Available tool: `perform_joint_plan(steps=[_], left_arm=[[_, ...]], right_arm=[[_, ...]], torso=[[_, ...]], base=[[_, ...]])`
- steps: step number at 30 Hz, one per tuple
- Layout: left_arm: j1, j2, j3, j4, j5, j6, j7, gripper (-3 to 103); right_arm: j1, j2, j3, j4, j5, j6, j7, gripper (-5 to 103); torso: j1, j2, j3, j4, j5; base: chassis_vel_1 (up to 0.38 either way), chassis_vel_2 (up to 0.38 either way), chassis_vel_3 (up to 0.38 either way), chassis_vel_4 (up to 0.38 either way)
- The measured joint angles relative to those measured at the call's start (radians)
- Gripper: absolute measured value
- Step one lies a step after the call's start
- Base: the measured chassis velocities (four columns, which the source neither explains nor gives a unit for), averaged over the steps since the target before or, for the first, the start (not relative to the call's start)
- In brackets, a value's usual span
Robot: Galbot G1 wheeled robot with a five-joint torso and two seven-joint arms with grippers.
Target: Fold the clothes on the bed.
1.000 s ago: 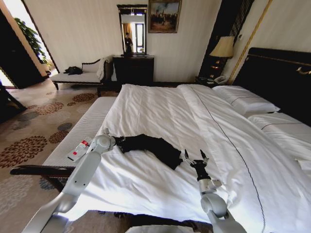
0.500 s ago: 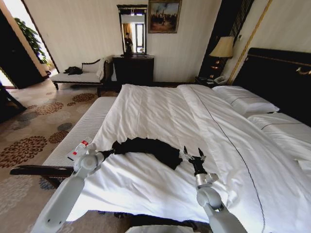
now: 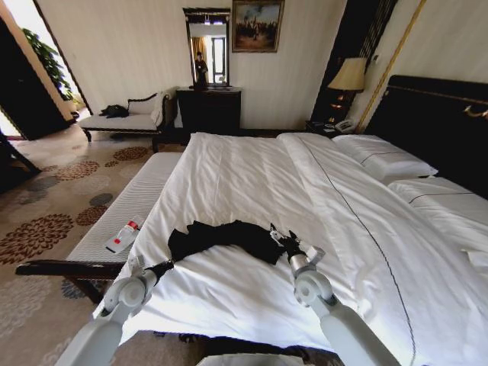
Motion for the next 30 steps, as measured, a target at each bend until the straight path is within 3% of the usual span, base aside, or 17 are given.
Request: perform_joint_plan(steps=[10, 16, 19, 22, 24, 27, 28, 30], left_arm=[[-0.023, -0.001, -0.003, 0.020, -0.001, 0.001, -0.002, 0], [-0.038, 0.000, -0.003, 0.031, -0.006, 0.001, -0.003, 0], [-0.050, 0.002, -0.002, 0.046, -0.009, 0.000, -0.003, 0], [-0.054, 0.003, -0.001, 0.052, -0.010, 0.000, -0.003, 0], [-0.065, 0.004, 0.005, 0.065, -0.011, -0.002, -0.003, 0], [-0.071, 0.004, 0.009, 0.070, -0.012, -0.003, -0.003, 0], [-0.079, 0.004, 0.013, 0.073, -0.013, -0.003, -0.003, 0], [-0.081, 0.004, 0.015, 0.074, -0.013, -0.003, -0.003, 0]], right_arm=[[0.221, 0.031, -0.128, -0.140, 0.178, -0.147, 0.114, 100], [0.259, 0.044, -0.154, -0.163, 0.192, -0.178, 0.156, 103], [0.254, 0.036, -0.156, -0.158, 0.193, -0.185, 0.171, 89], [0.244, 0.030, -0.156, -0.150, 0.193, -0.187, 0.174, 84], [0.225, 0.023, -0.156, -0.140, 0.189, -0.195, 0.180, 73], [0.216, 0.023, -0.156, -0.142, 0.181, -0.197, 0.181, 68], [0.209, 0.024, -0.154, -0.147, 0.173, -0.197, 0.181, 57], [0.206, 0.025, -0.152, -0.148, 0.172, -0.197, 0.182, 57]], torso=[[0.000, 0.000, 0.000, 0.0001, 0.0001], [0.000, 0.000, 0.000, 0.0001, 0.0001], [0.000, 0.000, 0.000, 0.0000, 0.0000], [0.000, 0.000, 0.000, -0.0001, 0.0000], [0.000, 0.000, 0.000, -0.0002, 0.0000], [0.000, 0.000, 0.000, -0.0001, 0.0001], [0.000, 0.000, 0.000, 0.0000, 0.0001], [0.000, 0.000, 0.000, 0.0000, 0.0001]], base=[[0.000, 0.000, 0.000, 0.000], [0.000, 0.000, 0.000, 0.000], [0.000, 0.000, 0.000, 0.000], [0.000, 0.000, 0.000, 0.000], [0.000, 0.000, 0.000, 0.000], [0.000, 0.000, 0.000, 0.000], [0.000, 0.000, 0.000, 0.000], [0.000, 0.000, 0.000, 0.000]])
